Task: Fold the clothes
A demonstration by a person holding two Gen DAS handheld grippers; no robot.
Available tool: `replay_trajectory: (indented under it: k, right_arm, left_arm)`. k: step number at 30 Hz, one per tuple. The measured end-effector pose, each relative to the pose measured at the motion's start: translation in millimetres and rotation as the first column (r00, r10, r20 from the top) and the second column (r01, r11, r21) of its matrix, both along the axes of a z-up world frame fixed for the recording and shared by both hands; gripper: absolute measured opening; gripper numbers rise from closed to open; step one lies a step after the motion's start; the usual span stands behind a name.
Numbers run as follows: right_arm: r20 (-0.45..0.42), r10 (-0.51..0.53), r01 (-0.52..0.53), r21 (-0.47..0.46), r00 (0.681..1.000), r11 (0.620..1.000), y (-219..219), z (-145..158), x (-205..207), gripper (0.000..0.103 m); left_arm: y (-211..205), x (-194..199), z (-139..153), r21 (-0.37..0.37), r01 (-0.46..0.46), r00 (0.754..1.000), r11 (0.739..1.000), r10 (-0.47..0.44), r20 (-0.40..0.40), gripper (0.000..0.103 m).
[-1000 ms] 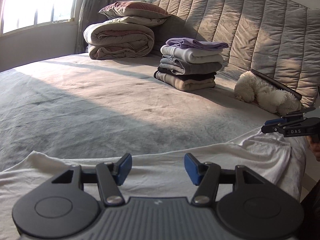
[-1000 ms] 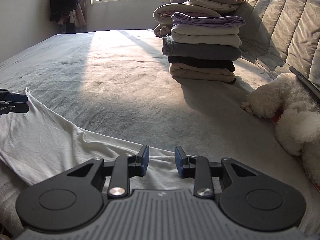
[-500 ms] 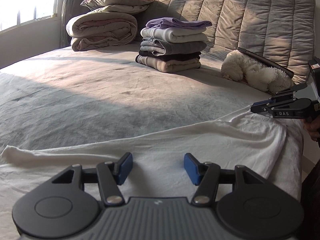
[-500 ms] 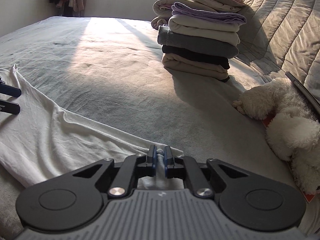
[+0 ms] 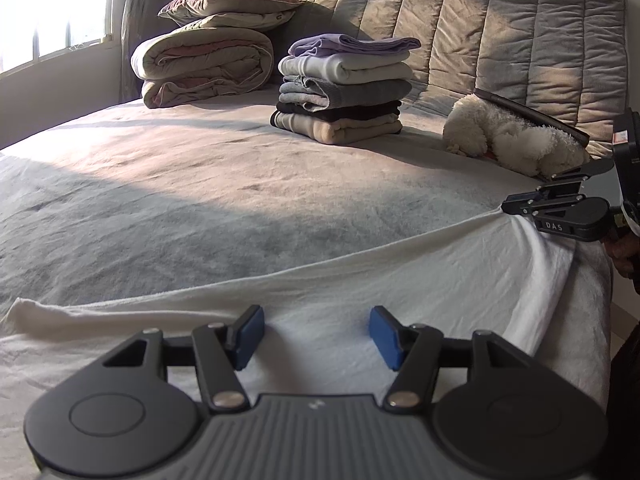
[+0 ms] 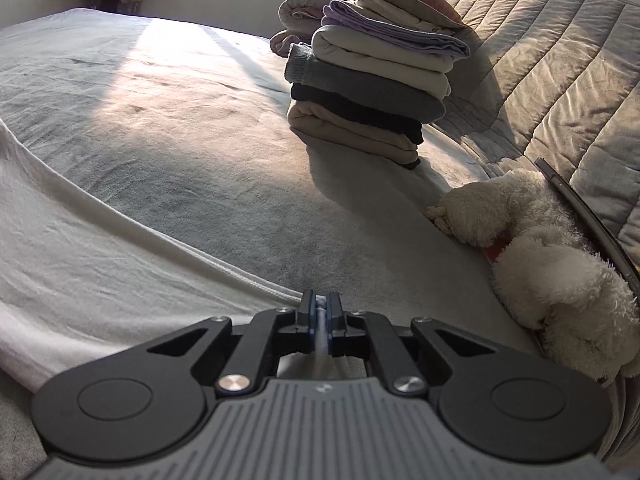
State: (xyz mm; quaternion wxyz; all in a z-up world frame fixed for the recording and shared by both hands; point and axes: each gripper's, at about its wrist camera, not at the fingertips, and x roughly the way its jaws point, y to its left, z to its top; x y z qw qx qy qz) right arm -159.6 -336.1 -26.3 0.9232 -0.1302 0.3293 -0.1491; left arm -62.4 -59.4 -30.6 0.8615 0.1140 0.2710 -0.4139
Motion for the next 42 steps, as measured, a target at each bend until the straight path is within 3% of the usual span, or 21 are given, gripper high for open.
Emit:
replay_trajectory:
  k: [3, 6, 9, 14, 20, 24, 28, 33, 38, 40, 42]
  right_arm:
    - [-0.004, -0.021, 0.021, 0.003, 1.000, 1.000, 5.2, 6.3, 0.9, 0.016]
    - [0.001, -0.023, 0.023, 0.016, 1.000, 1.000, 20.1, 19.2, 0.0, 0.020]
    - [0.042, -0.003, 0.000, 0.077, 0.999, 0.997, 44.4, 28.4, -7.6, 0.053]
    - [0.083, 0.033, -0.046, 0.167, 0.996, 0.985, 91.2, 25.6, -23.2, 0.053]
    - [0.117, 0.060, -0.084, 0.216, 0.991, 0.973, 127.9, 21.5, -32.5, 0.053]
    - [0.085, -0.004, -0.013, 0.204, 0.996, 0.979, 112.3, 3.1, -48.5, 0.053]
    - [0.104, -0.143, 0.110, 0.276, 0.984, 0.955, 77.1, 4.3, -67.4, 0.057]
    - [0.119, -0.323, 0.254, 0.391, 0.939, 0.884, 42.4, 10.7, -90.4, 0.057]
    - [0.115, -0.377, 0.246, 0.579, 0.919, 0.777, 27.6, 12.4, -104.7, 0.056]
    - [0.105, -0.389, 0.227, 0.663, 0.915, 0.714, 24.0, 11.0, -105.9, 0.044]
    - [0.095, -0.406, 0.199, 0.756, 0.909, 0.623, 19.2, 7.9, -107.8, 0.042]
  left_arm:
    - [3.6, -2.1, 3.9, -0.017, -0.012, 1.000, 1.000, 0.012, 0.028, 0.060]
    - [12.2, -0.7, 11.1, -0.044, 0.002, 0.999, 0.999, -0.001, 0.039, 0.060]
    - [25.2, 1.3, 19.3, -0.048, -0.001, 0.999, 0.999, 0.003, 0.044, 0.060]
    - [44.8, -4.9, 25.3, -0.068, 0.022, 0.999, 0.997, -0.019, 0.032, 0.060]
    - [59.1, -19.4, 5.9, 0.013, 0.078, 0.997, 0.997, -0.078, -0.008, 0.058]
    - [80.7, -36.4, -2.4, 0.017, 0.119, 0.993, 0.993, -0.119, -0.009, 0.058]
    - [94.4, -53.3, -2.3, 0.033, 0.146, 0.989, 0.989, -0.147, 0.011, 0.060]
    - [84.2, -62.5, 8.5, 0.049, 0.182, 0.983, 0.982, -0.183, 0.032, 0.060]
    - [49.9, -64.6, 9.8, 0.039, 0.240, 0.969, 0.970, -0.242, 0.047, 0.055]
    - [34.2, -64.7, 6.7, 0.050, 0.265, 0.963, 0.963, -0.268, 0.042, 0.048]
    - [18.5, -64.7, 3.7, 0.060, 0.291, 0.955, 0.955, -0.293, 0.037, 0.046]
